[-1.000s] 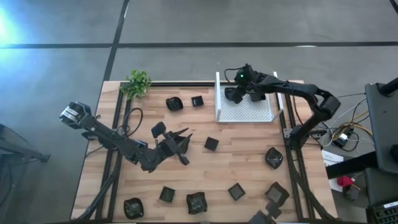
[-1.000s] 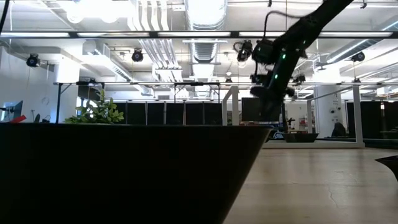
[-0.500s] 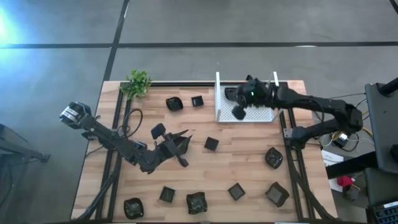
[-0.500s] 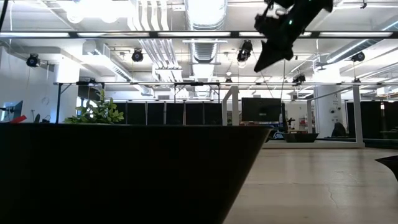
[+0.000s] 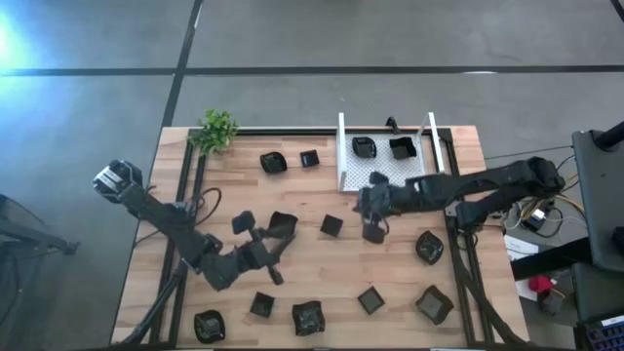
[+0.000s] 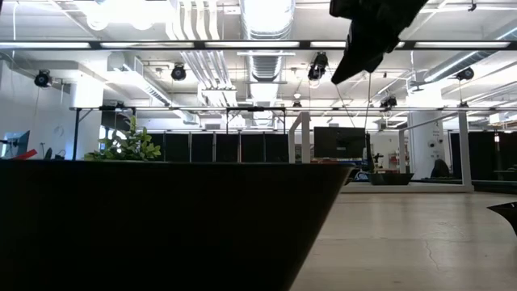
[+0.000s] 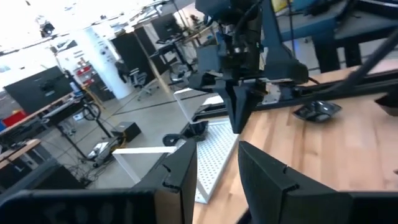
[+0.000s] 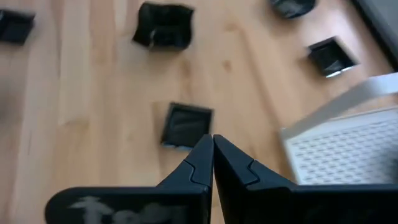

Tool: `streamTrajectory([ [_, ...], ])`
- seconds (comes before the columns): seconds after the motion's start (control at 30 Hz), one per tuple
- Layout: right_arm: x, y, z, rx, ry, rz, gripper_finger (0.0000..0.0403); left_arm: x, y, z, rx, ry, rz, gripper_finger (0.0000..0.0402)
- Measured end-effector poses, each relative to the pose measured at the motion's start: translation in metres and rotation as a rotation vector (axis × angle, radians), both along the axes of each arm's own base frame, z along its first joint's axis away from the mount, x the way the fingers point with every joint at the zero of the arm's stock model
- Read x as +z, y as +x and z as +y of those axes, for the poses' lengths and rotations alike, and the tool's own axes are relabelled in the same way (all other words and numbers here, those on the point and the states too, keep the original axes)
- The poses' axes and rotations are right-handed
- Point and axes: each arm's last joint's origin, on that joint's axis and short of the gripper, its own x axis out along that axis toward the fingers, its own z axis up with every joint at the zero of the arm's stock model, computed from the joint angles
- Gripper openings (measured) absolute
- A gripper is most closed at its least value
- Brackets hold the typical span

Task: Pick & Place Mini shaped plates
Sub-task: Put the square plate on the shelf

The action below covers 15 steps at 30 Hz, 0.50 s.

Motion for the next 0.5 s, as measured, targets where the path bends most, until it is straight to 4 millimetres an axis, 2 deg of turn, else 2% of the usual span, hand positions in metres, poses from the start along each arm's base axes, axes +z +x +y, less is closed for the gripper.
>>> streamTrajectory([
  [0.13,-0.017,0.01,0.011,0.007,0.014,0.06,0.0008,-0.005,-0.004,-0.004,-0.015,-0.016,0.015,0.0113],
  [0.5,-0.058,0.037,0.015,-0.08,0.072,0.124,0.0008,-0.008,-0.008,-0.009,-0.03,-0.039,0.019,0.0113],
])
